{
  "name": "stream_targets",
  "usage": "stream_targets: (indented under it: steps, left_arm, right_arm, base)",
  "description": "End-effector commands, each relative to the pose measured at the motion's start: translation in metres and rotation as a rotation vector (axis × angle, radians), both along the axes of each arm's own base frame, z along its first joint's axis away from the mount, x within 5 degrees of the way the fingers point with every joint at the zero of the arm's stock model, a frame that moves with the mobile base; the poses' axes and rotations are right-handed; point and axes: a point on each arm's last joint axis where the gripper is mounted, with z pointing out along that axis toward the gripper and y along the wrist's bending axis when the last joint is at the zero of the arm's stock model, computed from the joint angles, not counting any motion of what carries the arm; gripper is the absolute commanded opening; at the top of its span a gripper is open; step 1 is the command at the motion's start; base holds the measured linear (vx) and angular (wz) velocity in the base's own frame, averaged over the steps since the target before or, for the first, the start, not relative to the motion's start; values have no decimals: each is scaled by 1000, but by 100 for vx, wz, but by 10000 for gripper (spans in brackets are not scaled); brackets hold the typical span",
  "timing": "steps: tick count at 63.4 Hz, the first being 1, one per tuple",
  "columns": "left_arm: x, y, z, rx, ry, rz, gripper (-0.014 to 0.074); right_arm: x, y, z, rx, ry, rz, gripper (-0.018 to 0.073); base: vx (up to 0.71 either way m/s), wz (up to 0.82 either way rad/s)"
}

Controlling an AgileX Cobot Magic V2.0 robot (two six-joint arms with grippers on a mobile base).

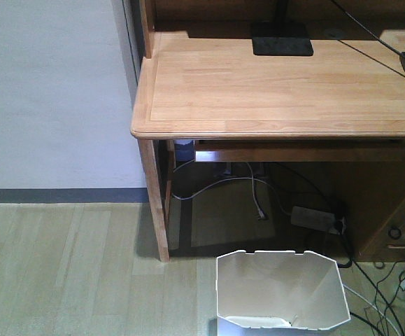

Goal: Move trash bin to bedside with robot

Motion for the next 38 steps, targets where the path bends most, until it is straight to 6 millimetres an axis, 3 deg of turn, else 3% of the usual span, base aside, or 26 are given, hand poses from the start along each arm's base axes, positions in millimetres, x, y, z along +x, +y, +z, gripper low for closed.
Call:
stream_targets:
  steps: [1,18,38]
  left_arm:
    - [-1,-1,4,-22,-78,-9,-6]
    - [-1,-1,4,-22,-78,-9,-6]
    - [-1,-1,4,-22,-78,-9,-6]
  right_arm:
    - [4,-1,15,-16,-85,0,521]
    - [9,-1,12,2,-12,-4,511]
    - [50,-4,14,28,264,-18,510]
  base:
    - [0,0]
    - [0,0]
    - [0,0]
